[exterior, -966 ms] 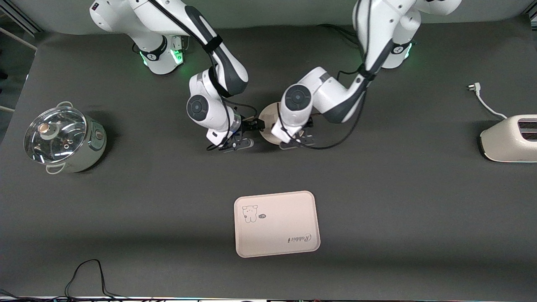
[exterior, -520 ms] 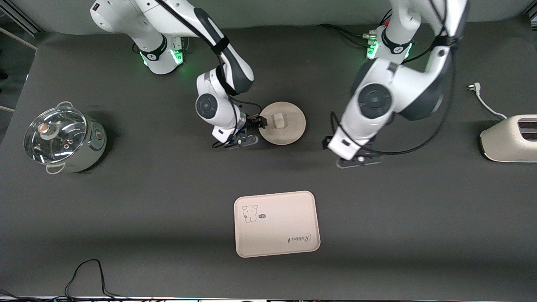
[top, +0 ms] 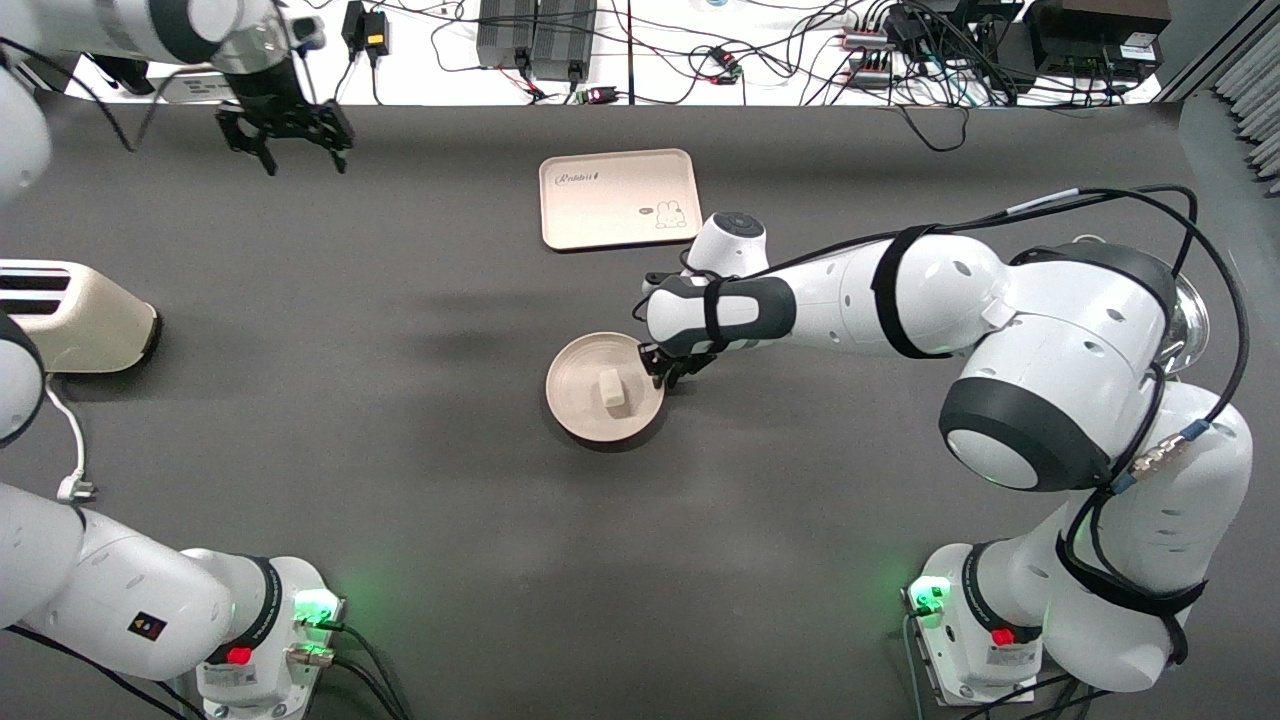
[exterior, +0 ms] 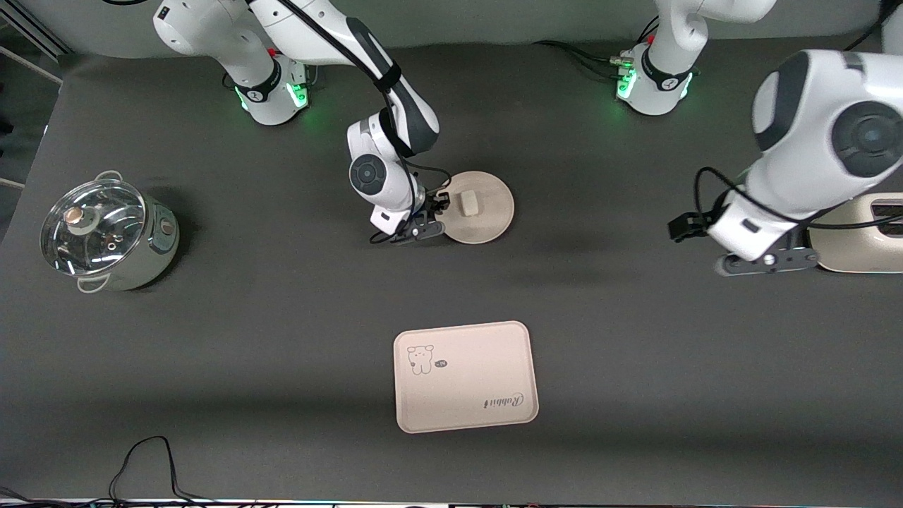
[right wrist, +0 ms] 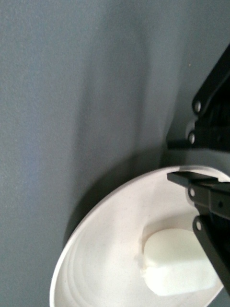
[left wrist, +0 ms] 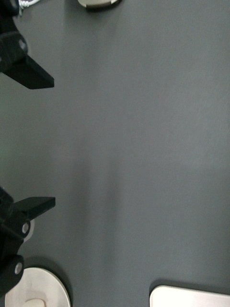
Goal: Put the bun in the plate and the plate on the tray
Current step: 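Carry the plate with the right gripper onto the white tray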
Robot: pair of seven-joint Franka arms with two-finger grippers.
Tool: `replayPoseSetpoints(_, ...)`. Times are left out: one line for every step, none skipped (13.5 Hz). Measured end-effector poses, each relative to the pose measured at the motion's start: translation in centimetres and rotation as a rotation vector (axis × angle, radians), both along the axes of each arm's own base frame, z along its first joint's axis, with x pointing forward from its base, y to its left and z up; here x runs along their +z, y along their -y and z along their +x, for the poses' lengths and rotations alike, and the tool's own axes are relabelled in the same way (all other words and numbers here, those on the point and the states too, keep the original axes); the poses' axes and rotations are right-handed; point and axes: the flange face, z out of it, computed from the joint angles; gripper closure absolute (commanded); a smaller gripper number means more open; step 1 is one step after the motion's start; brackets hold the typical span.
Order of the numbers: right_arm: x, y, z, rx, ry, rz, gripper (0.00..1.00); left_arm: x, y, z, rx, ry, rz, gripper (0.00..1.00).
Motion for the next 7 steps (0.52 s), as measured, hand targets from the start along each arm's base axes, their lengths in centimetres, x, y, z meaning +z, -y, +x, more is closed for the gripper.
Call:
replayPoseSetpoints(0.1, 0.1, 0.2, -0.009, -0.001, 0.004, 1.0, 0.5, -1.7, 0.0, 0.008, 0.006, -0.005, 0.0)
replayPoseSetpoints(0.7, 0.1, 0.5, -0.016, -0.002, 0.011, 1.0, 0.8, -2.8, -0.1, 0.007, 0.011, -0.01, 0.0)
replayPoseSetpoints(0.7, 0.3, 0.7, -0.024, -0.001, 0.01, 1.0, 1.2, -3.1, -0.2, -0.001, 0.012, -0.014, 0.0)
replayPoseSetpoints(0.6, 0.5, 0.8, -0.032, -0.002, 0.007, 1.0, 1.4, -2.8, -0.5, -0.011, 0.004, -0.018, 0.0)
replayPoseSetpoints(0.7, 0.6, 1.0, -0.038, -0.003, 0.006, 1.0, 1.7, -2.3, -0.8, -0.022, -0.001, -0.02, 0.0)
replayPoseSetpoints(0.9, 0.8, 1.4, -0.049, -0.007, 0.005, 1.0, 2.0, -1.9, -1.1, -0.031, -0.003, -0.019, 0.0)
replayPoseSetpoints(1.5, 1.1, 2.4, -0.066, -0.015, 0.005, 1.0, 2.4, -1.9, -1.3, -0.036, -0.01, -0.01, 0.0)
